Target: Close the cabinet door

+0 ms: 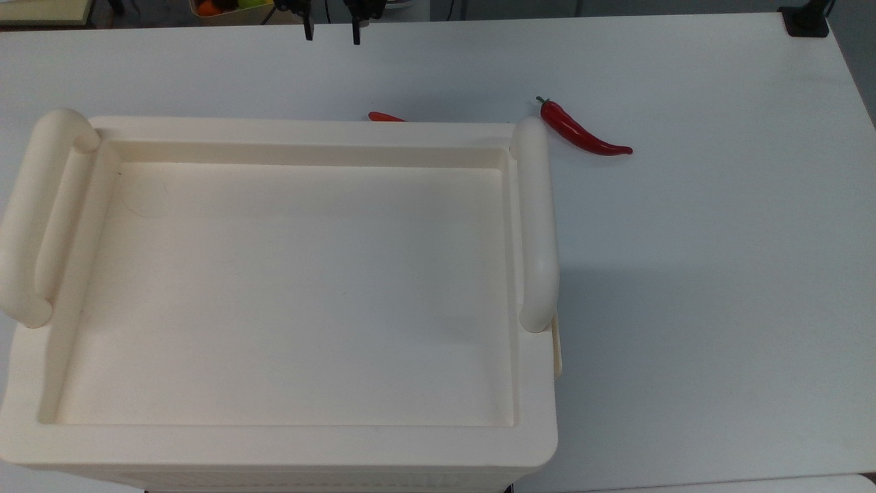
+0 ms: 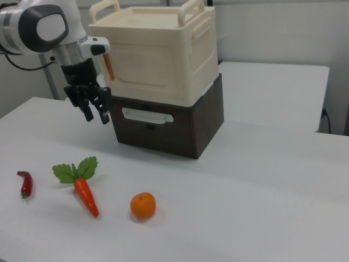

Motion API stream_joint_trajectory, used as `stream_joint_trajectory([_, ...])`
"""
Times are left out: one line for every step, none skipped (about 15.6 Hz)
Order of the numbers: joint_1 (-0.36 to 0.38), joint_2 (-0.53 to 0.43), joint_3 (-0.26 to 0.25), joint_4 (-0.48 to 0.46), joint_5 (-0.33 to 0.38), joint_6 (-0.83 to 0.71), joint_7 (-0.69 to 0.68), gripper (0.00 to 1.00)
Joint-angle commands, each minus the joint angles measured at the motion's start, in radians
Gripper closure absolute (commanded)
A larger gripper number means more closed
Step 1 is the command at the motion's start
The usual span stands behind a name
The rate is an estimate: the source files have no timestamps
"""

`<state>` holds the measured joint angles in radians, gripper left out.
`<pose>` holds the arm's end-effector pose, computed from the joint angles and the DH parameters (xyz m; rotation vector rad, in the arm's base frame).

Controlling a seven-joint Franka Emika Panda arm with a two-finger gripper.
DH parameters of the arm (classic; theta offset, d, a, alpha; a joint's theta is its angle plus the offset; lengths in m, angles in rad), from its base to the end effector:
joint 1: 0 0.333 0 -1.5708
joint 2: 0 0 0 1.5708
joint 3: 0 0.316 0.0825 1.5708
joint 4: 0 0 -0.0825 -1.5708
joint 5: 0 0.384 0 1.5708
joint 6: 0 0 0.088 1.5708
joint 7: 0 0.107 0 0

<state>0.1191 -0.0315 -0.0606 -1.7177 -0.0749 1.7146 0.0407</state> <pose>0.5540 0.0250 0.5849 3.0701 0.0422 0.0490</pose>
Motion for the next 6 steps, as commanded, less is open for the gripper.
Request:
stream_joint_trajectory([-0.003,-0.027,0.002,-0.022,-0.016,-0.032,-0.008,0.00])
stream_joint_trajectory([-0.001,-0.027,0.002,-0.022,-0.016,-0.032,-0.007,0.00])
stream_joint_trajectory([-0.001,-0.027,0.001,-0.022,-0.016,-0.044,-0.007,0.00])
stream_joint_trajectory([-0.001,-0.027,0.001,-0.020,-0.016,-0.053,-0.007,0.00])
stream_joint_trajectory([-0.001,-0.025,0.001,-0.013,-0.016,-0.056,-0.007,0.00])
stream_joint_trajectory([-0.001,-0.021,-0.001,-0.005,-0.016,-0.056,-0.007,0.00])
